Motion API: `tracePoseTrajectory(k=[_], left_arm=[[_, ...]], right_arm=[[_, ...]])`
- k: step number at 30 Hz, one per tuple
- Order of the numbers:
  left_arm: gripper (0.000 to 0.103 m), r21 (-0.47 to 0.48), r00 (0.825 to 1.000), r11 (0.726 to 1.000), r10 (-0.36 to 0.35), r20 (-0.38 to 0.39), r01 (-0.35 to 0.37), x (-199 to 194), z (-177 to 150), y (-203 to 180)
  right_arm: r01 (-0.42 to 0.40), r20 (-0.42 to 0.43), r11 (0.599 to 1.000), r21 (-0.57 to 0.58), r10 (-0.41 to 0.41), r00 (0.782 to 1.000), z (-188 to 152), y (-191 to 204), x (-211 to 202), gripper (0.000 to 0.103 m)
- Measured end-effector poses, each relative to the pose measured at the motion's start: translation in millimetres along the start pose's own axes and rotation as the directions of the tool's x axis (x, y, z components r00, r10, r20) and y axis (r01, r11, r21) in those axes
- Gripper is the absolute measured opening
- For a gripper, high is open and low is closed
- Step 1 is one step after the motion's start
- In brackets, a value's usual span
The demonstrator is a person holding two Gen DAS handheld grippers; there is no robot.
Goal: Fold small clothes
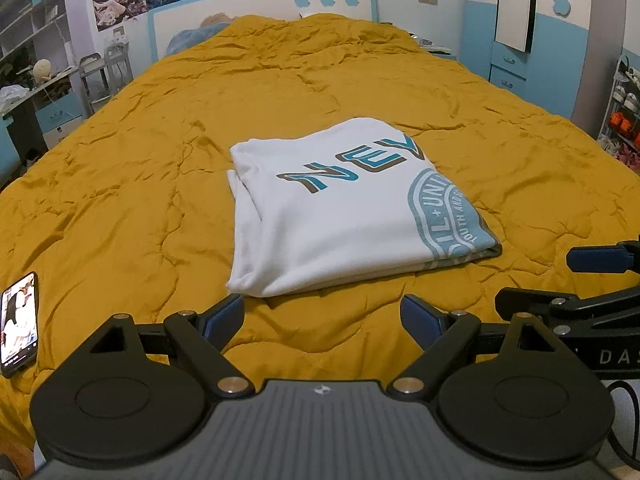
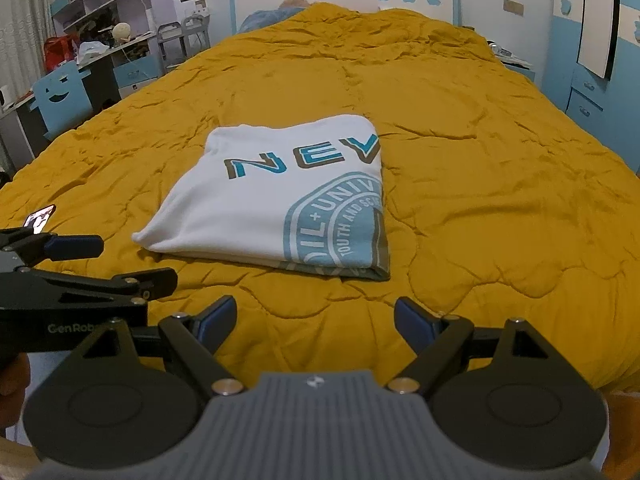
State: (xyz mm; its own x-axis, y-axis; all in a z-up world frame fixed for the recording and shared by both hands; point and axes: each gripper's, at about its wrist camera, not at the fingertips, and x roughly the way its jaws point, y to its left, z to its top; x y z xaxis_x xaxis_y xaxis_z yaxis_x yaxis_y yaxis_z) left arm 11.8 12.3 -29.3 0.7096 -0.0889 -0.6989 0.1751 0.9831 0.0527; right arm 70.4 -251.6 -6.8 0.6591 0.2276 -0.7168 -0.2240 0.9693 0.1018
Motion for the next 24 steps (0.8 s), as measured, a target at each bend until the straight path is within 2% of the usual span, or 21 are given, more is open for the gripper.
tracePoseTrajectory(k=[24], left_arm=[[0.102, 0.0, 1.0, 1.0, 0.0, 0.002, 0.0, -0.7, 0.1, 1.1]], right_arm=[[0.005, 0.003, 1.0, 0.0, -0.005, 1.0, 1.1, -0.3, -0.8, 0.082]])
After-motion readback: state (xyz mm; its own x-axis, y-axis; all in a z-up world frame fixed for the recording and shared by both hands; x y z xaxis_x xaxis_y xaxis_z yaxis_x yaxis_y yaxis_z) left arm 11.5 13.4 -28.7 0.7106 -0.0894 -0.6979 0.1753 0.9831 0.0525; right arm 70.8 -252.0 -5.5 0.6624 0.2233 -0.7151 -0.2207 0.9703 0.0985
